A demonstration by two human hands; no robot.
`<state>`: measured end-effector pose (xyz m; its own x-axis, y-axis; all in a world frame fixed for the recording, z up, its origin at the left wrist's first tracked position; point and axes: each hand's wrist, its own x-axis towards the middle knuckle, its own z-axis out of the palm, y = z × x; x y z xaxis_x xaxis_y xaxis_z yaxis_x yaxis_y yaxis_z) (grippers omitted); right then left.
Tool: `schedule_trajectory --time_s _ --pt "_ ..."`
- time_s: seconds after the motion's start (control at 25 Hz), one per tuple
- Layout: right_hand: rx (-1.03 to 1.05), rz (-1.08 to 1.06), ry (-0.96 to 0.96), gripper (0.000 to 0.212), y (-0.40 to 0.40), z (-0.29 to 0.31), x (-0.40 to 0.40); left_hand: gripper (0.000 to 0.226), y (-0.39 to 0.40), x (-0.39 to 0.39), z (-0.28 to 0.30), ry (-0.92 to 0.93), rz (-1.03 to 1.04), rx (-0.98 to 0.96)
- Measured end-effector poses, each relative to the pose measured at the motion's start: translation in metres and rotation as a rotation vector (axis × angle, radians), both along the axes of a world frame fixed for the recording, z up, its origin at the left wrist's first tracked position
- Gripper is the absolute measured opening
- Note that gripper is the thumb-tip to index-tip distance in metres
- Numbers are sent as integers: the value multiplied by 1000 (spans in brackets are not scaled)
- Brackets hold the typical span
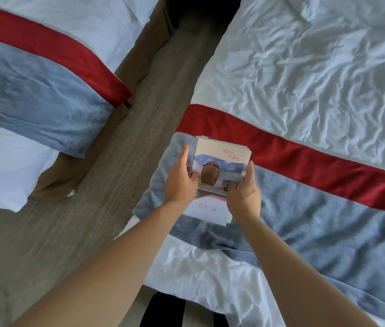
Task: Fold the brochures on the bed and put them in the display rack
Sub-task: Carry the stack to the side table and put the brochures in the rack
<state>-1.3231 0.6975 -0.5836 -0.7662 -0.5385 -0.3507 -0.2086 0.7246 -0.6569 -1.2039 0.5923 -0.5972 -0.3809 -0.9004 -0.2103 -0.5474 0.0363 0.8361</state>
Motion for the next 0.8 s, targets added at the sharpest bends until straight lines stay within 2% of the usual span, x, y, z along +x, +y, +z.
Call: schedule_trajectory --time_s 0.12,0.28,0.52,0.8 --pt "23 69 -62 90 0 23 -3 70 -11 -1 25 -49 -103 -31" --pt "-13 139 -93 93 -3 57 -9 62 -17 3 61 -202 -252 -80" --pt "71 280 -109 108 -11 116 -19 56 -26 6 118 -159 -375 -156" --pt "50 207 -60 107 -6 188 -17 72 -34 -1 183 -131 -510 -142"
